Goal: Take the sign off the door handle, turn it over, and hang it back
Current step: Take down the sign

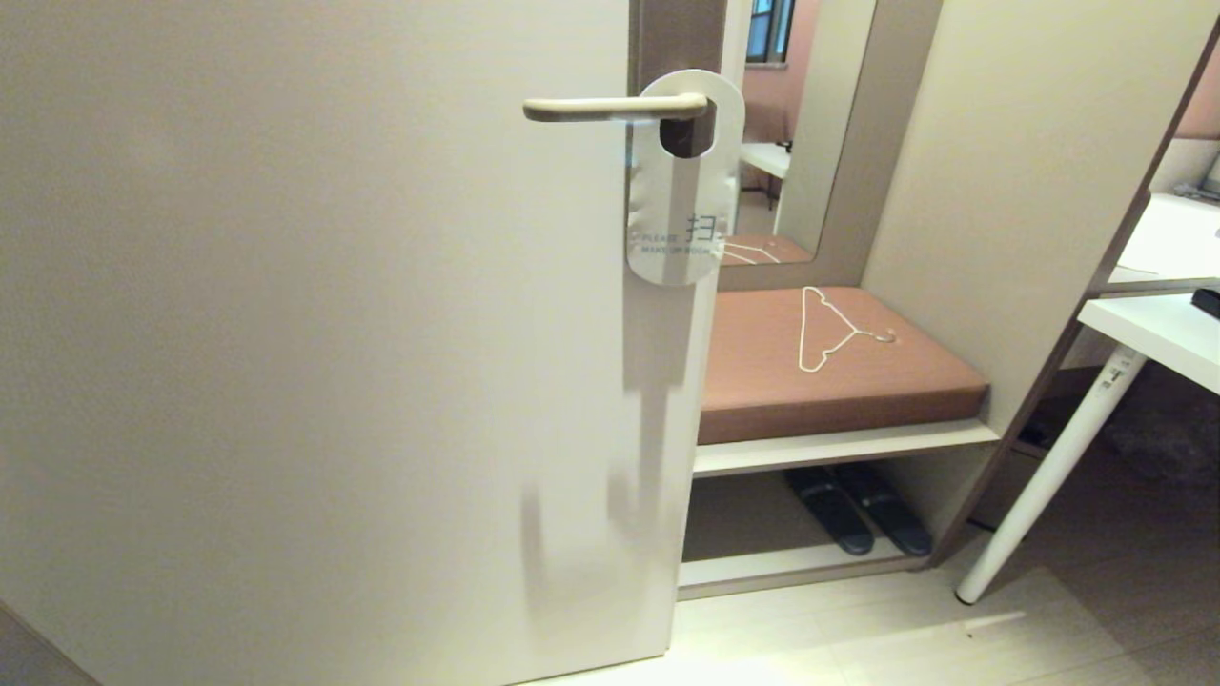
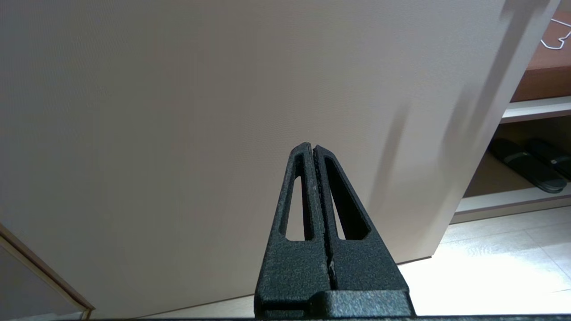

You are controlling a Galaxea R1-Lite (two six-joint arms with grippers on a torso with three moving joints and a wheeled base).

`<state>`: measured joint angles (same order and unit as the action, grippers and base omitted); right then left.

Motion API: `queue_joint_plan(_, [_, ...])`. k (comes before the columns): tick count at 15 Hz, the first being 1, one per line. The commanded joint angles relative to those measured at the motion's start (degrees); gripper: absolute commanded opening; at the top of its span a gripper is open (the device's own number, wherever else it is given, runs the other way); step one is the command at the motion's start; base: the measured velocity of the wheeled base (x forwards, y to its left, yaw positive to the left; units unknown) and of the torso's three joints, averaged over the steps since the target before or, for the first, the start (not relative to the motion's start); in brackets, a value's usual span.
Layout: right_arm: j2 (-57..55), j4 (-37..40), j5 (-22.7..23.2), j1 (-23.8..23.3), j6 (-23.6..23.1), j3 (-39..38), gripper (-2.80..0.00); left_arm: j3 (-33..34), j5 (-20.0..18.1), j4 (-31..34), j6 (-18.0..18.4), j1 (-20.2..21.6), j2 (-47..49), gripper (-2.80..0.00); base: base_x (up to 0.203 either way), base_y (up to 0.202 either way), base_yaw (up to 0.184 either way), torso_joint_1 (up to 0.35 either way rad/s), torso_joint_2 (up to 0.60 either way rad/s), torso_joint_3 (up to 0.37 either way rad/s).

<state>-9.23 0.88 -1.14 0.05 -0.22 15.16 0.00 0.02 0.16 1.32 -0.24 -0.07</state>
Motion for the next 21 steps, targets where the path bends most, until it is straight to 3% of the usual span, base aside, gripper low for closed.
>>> queue_joint_plan(1, [-7.34, -0.01, -0.17, 0.01, -0.11, 4.5, -2.8, 0.0, -0.02, 0.02, -0.01, -0.02, 0.07, -2.8, 0.0, 0.0, 0.0, 0.0, 0.0, 0.0])
queue_joint_plan(6, [-27.44, -0.01, -4.52, -1.21, -1.16, 21.77, -2.8, 0.0, -0.02, 0.02, -0.01, -0.02, 0.07, -2.8, 0.0, 0.0, 0.0, 0.0, 0.0, 0.0])
queue_joint_plan(10, [-42.27, -0.18, -5.92, -9.15, -2.33, 32.33, -2.8, 0.0, -0.02, 0.02, -0.01, -0.02, 0.07, -2.8, 0.0, 0.0, 0.0, 0.0, 0.0, 0.0])
queue_joint_plan(12, [-47.76, -0.87, -4.18, -10.69, -2.23, 34.86, -2.8, 0.0, -0.02, 0.02, -0.01, -0.02, 0.07, -2.8, 0.0, 0.0, 0.0, 0.0, 0.0, 0.0])
queue_joint_plan(13, [-50.25, -1.63, -1.05, -10.97, -2.17, 36.14, -2.8, 0.0, 0.05, 0.02, -0.01, -0.02, 0.07, -2.8, 0.0, 0.0, 0.0, 0.0, 0.0, 0.0])
queue_joint_plan(17, [-60.62, -7.67, 18.65, -13.48, -2.22, 40.33, -2.8, 0.0, -0.02, 0.02, -0.01, -0.02, 0.07, -2.8, 0.0, 0.0, 0.0, 0.0, 0.0, 0.0])
queue_joint_plan(21, [-68.69, -10.34, 48.27, -19.35, -2.24, 46.11, -2.8, 0.0, -0.02, 0.02, -0.01, -0.02, 0.07, -2.8, 0.0, 0.0, 0.0, 0.0, 0.0, 0.0])
